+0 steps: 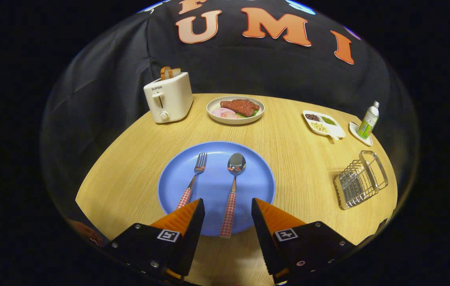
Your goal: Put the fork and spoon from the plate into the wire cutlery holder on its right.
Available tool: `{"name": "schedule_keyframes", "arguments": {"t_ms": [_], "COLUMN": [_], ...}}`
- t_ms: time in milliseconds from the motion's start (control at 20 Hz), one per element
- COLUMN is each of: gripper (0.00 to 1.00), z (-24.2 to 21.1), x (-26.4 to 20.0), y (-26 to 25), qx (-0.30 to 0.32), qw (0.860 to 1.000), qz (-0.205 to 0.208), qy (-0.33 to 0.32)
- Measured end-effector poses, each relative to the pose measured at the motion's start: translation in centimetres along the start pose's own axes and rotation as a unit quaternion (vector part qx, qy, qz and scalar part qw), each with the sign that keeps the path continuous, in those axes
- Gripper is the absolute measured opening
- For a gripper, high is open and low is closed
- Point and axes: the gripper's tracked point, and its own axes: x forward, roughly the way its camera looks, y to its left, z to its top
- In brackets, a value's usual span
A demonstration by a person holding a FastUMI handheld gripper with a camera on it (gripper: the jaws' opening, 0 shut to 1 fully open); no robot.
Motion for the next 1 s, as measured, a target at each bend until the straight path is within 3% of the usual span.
{"name": "schedule_keyframes", "arguments": {"t_ms": [450, 700, 1000], "gripper": [0.39, 0.13, 0.09], "z": [-1.5, -2.2, -1.2], "x": [1.6, 1.6, 0.5], "y": [-0.8, -1.3, -1.3], "qx": [-0.015, -0.005, 0.011], "qw": [0.998, 0.995, 0.995], "qz": [-0.028, -0.034, -0.022], "qy": [0.053, 0.090, 0.101]}}
